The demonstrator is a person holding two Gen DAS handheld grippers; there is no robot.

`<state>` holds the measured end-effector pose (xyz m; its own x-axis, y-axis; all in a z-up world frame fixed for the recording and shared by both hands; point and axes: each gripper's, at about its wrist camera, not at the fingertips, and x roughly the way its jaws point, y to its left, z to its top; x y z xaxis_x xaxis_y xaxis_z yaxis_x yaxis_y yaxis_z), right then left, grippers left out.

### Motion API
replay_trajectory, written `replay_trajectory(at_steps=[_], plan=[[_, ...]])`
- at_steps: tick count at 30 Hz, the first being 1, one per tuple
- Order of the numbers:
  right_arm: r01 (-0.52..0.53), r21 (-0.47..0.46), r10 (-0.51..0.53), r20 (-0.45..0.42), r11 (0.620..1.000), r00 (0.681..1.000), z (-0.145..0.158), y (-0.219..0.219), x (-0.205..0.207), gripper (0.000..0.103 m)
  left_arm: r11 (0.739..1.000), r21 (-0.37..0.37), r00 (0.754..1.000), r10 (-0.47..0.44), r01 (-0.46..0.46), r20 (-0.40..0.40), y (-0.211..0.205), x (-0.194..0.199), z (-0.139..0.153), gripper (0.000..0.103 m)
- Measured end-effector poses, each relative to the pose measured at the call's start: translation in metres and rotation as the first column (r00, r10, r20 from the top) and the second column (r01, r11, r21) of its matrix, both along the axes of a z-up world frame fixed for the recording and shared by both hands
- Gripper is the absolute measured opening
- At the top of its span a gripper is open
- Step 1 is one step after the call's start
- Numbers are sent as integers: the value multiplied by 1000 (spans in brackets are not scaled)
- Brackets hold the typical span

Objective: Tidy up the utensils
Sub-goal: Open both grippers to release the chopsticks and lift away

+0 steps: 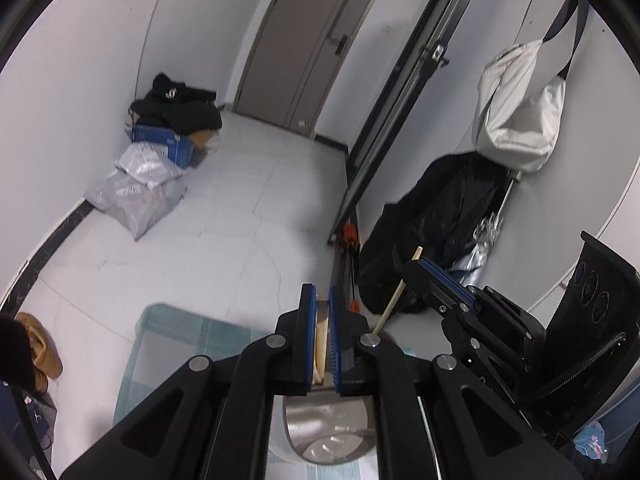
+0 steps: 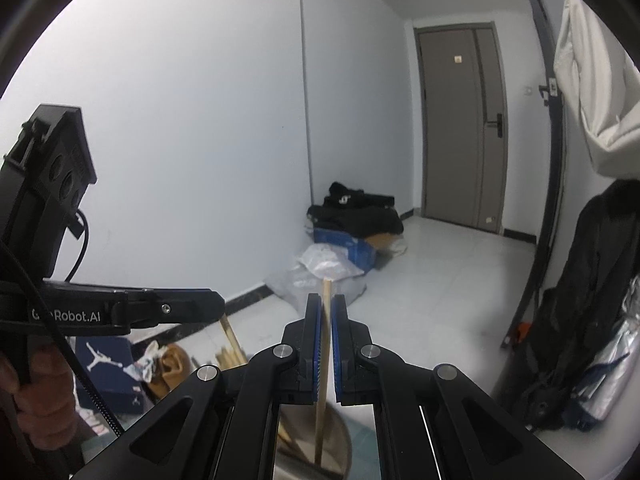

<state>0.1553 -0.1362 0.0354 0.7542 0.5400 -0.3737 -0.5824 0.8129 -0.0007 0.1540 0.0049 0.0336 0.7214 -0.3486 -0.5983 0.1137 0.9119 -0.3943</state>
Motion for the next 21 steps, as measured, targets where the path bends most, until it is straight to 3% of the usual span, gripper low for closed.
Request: replay_trajectory(at_steps=[8,11,13,16,18,20,21], plan=[[-18,-3,17,-128,1000,992,-25,-4,-1,7,1000,2,996,-26,26,-86,-1,-1,-8,8],[-1,9,2,-150,1000,989,-25,-9,-9,7,1000,15,997,0,1,-74,3,-9,-4,24],[22,22,-18,-160,1000,987,-23,-14,-14,10,999,18,998,27,-26,-57,7,-17,2,44],[43,42,-35,-160,998,986,-16,-21,-26,13,997,44,997,68,-67,-22,11,-31,12,53],[59,50,-51,-156,997,986,-13,-25,-33,24,994,69,996,88,-88,1,13,-41,20,56],[93,64,-83,-145,994,986,-7,-31,-45,50,991,81,995,102,-104,22,14,-49,25,65],[104,81,-92,-144,991,985,-4,-34,-52,56,989,92,993,113,-116,33,14,-53,28,72]])
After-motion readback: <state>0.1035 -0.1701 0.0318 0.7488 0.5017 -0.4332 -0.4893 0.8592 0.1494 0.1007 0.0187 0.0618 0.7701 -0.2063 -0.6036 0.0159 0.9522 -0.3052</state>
